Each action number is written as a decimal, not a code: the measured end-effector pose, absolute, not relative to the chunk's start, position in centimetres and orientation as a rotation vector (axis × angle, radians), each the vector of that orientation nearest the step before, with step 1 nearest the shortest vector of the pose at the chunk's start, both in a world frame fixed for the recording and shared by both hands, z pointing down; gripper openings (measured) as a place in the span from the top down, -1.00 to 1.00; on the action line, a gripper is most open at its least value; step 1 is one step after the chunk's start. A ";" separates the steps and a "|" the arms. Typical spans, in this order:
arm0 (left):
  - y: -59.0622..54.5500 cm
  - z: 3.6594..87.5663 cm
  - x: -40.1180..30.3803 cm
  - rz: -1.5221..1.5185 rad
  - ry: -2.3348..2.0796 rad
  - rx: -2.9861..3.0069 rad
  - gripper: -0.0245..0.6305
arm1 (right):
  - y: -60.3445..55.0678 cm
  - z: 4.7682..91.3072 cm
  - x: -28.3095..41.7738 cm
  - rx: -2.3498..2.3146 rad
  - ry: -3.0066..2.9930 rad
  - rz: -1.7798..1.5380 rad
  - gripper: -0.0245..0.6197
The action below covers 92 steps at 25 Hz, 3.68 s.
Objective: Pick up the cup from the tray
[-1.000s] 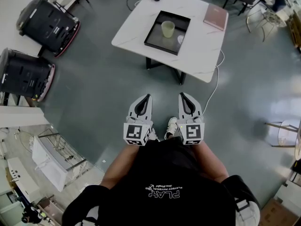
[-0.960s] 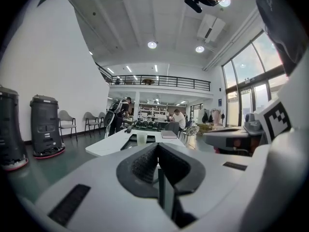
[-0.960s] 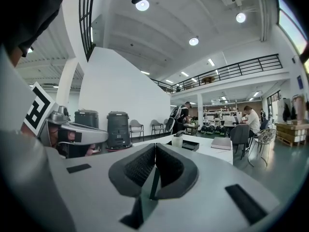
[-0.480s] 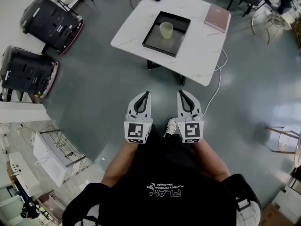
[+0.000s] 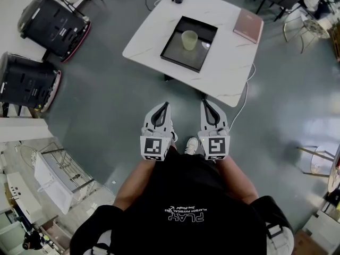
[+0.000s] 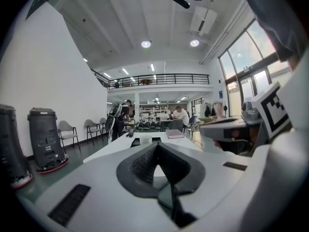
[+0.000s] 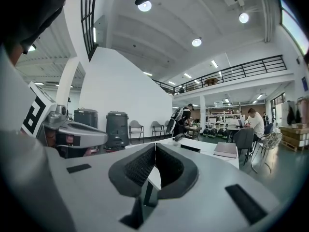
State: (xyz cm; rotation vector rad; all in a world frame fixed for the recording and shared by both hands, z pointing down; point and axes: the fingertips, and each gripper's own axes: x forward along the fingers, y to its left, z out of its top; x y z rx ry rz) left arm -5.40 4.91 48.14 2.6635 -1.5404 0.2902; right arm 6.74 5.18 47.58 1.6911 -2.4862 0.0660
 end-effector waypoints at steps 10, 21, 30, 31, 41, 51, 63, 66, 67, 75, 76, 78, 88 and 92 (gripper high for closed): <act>-4.0 47.7 -7.5 0.203 -1.468 2.629 0.90 | -2.7 48.2 5.6 1.742 -2.420 0.124 0.90; -9.6 47.7 -9.8 0.211 -1.343 2.709 0.90 | -8.4 49.3 2.8 1.807 -2.323 0.164 0.90; -13.9 48.1 -11.2 0.211 -1.330 2.713 0.90 | -12.1 49.9 2.5 1.828 -2.263 0.157 0.89; -14.2 48.2 -11.1 0.216 -1.327 2.714 0.90 | -12.4 50.1 2.5 1.824 -2.263 0.164 0.89; -16.7 49.2 -9.2 0.236 -1.380 2.638 0.90 | -16.4 51.5 3.6 1.685 -2.325 0.175 0.89; -18.9 51.1 -8.4 0.281 -1.418 2.570 0.90 | -20.3 53.0 4.4 1.619 -2.393 0.218 0.89; -19.6 51.7 -8.5 0.300 -1.452 2.541 0.90 | -22.1 56.1 5.1 1.624 -2.340 0.302 0.30; -19.6 51.9 -8.4 0.306 -1.446 2.541 0.90 | -22.9 57.0 5.2 1.619 -2.335 0.345 0.10; -19.5 52.0 -8.4 0.308 -1.444 2.540 0.90 | -23.2 57.4 5.2 1.620 -2.331 0.363 0.04; -19.8 52.7 -9.0 0.311 -1.455 2.518 0.90 | -26.0 60.0 5.1 1.607 -2.292 0.474 -0.20; -19.8 52.7 -9.2 0.311 -1.459 2.515 0.90 | -26.3 60.3 5.1 1.609 -2.285 0.485 -0.20; -19.9 52.7 -9.4 0.315 -1.463 2.510 0.90 | -27.1 60.7 5.2 1.621 -2.275 0.502 -0.20; -19.9 52.4 -10.5 0.324 -1.495 2.499 0.90 | -29.3 62.9 4.8 1.588 -2.255 0.552 -0.20; -19.5 52.6 -11.0 0.327 -1.505 2.484 0.90 | -29.7 63.4 4.5 1.576 -2.240 0.551 -0.20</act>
